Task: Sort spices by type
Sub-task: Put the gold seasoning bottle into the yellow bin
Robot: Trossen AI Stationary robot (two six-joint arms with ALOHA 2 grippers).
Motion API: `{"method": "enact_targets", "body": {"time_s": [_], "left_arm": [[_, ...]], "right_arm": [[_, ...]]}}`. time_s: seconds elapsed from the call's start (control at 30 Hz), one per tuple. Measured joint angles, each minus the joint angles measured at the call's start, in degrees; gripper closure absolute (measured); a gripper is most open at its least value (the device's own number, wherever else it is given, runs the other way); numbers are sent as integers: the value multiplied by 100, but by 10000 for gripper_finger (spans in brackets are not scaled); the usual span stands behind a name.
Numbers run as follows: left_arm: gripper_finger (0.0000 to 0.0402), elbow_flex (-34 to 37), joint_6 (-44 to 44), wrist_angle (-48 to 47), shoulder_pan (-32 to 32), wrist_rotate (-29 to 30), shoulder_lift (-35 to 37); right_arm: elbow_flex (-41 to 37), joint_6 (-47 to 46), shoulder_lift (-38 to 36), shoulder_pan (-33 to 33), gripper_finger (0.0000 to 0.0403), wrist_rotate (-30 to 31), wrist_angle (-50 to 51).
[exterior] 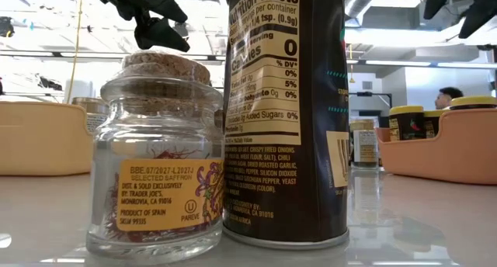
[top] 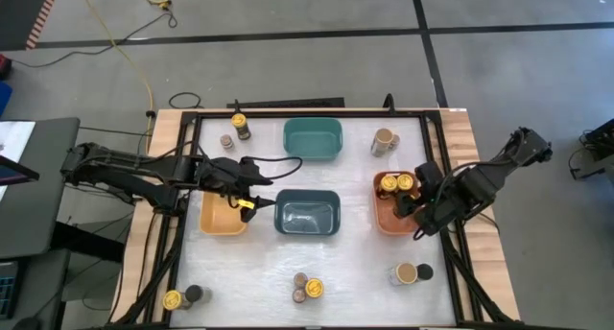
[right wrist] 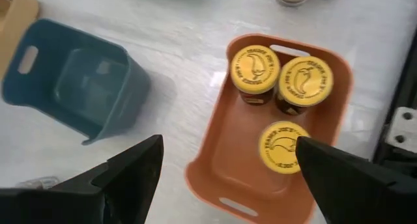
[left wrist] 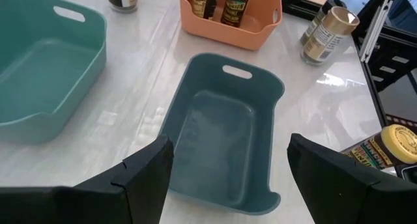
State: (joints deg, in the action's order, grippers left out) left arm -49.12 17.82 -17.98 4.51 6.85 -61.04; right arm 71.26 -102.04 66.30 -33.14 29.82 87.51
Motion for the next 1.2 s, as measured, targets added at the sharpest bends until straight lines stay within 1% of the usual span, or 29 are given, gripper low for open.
{"method": "enact_targets", "body": {"time_s": [0.23, 0.57, 0.67, 0.73, 0.8, 0.9, 1.0, 1.1, 1.2], "left_arm": [[113, 0, 7, 188, -16, 1, 0], [113, 0, 134, 319, -355, 13, 0], [113, 0, 154, 379, -433, 404, 6], [113, 0, 178, 372, -455, 725, 66], [113, 0, 264, 410, -455, 925, 154], [113, 0, 224, 445, -452, 1128, 319], [113, 0, 181, 513, -452, 1159, 481], [113, 0, 211, 622, -452, 1171, 587], [113, 0, 340, 768, -448, 1213, 601]], "right_arm": [[0, 7, 1, 98, 26, 3, -294], [0, 193, 13, 255, 26, 7, -273], [-4, 203, 20, 373, 26, 13, -278], [-40, 212, 51, 515, 26, 24, -257], [-122, 348, 78, 695, 26, 27, -280], [-225, 862, 126, 1092, 26, 46, -297], [-227, 1678, 151, 1601, 26, 121, -389], [-225, 2597, 117, 2314, 26, 142, -471], [-225, 3710, 111, 3218, 26, 78, -662]]}}
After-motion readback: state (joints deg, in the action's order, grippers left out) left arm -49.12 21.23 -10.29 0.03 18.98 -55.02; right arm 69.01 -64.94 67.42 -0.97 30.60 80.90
